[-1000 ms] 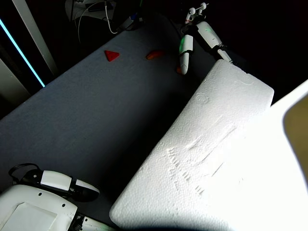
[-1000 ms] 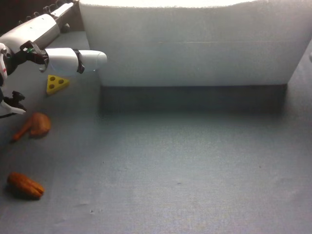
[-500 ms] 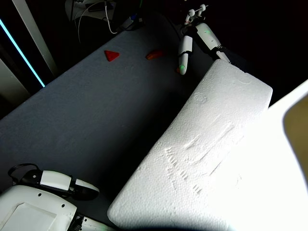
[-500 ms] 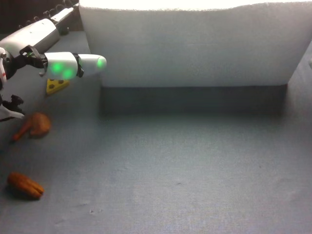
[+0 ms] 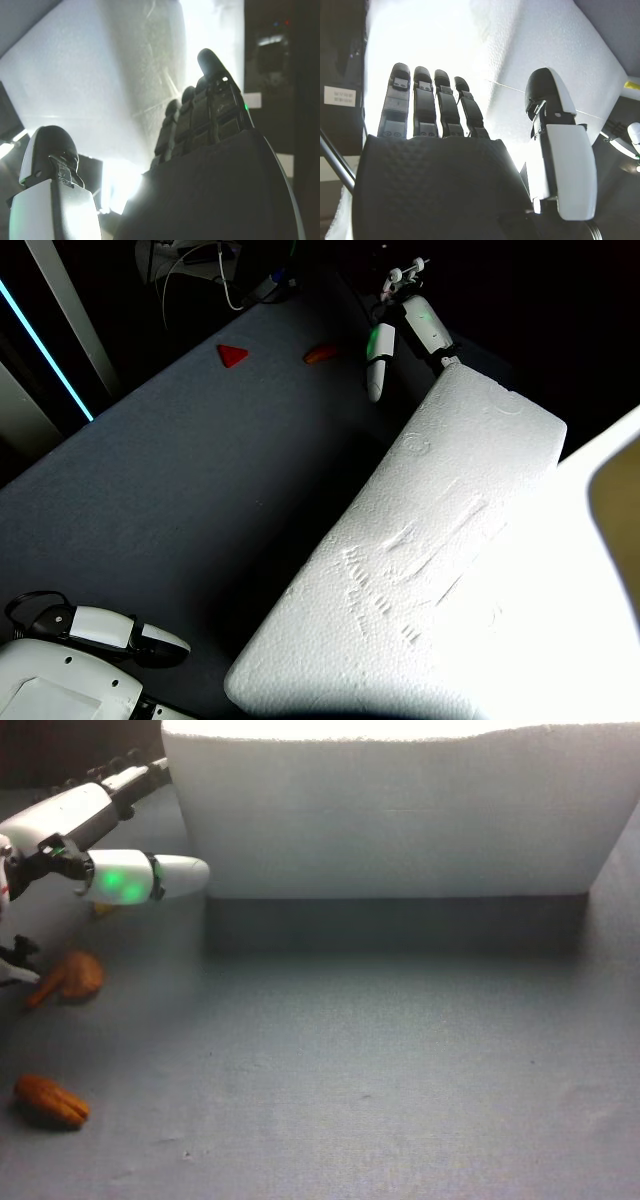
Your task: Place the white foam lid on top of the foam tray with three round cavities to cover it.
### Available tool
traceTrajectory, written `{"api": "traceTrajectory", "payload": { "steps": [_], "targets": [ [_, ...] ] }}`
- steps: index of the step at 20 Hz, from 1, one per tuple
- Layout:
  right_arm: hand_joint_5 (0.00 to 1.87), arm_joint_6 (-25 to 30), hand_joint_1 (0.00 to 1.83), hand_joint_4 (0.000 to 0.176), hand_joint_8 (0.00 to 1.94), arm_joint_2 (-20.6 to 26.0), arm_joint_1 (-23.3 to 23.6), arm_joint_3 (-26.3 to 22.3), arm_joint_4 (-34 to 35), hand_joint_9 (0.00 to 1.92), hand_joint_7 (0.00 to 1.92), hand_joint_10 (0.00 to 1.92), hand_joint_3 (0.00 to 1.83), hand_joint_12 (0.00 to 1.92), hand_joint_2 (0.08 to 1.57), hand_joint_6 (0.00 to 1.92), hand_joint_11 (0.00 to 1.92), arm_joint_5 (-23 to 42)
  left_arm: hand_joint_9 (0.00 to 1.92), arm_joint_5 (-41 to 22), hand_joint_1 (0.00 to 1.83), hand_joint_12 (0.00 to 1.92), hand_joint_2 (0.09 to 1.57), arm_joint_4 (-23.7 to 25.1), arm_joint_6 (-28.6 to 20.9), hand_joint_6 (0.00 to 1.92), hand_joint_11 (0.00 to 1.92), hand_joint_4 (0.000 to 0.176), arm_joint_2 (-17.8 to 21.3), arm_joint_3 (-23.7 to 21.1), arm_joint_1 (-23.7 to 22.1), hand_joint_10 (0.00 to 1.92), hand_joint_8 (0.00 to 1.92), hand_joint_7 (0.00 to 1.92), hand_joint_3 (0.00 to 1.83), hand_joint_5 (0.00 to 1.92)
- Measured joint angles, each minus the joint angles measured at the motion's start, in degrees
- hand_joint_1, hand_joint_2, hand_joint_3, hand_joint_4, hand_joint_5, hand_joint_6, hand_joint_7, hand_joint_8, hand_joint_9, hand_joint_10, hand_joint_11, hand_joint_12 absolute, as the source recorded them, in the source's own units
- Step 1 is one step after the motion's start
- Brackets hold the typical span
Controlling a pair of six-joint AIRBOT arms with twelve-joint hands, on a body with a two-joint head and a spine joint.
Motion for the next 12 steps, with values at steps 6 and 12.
{"api": "traceTrajectory", "payload": {
  "steps": [6, 12],
  "targets": [
    [0.0, -0.63, 0.44, 0.0, 0.0, 5.33, -0.83, -6.05, -3.98, 0.0, 0.0, 0.0, 0.0, 1.31, 1.2, 0.0, 0.0, 3.48, 0.0, -7.78, 0.5, 0.82, 1.06, 0.04, 0.09, 0.0, 0.0, 0.042, 4.33, -5.07, 2.95, 0.0, 0.0, 0.0, 0.0, 0.0],
    [0.0, 6.73, 0.5, 0.0, 0.0, 12.13, -7.74, -15.04, -12.76, 0.0, 0.0, 0.0, 0.0, 0.73, 1.23, 0.0, 0.0, 11.93, 0.0, -18.47, 0.48, 0.48, 1.12, 1.11, -1.05, 0.0, 0.0, 0.019, 9.7, -12.02, 8.55, 0.0, 0.0, 0.0, 0.0, 0.0]
  ]
}}
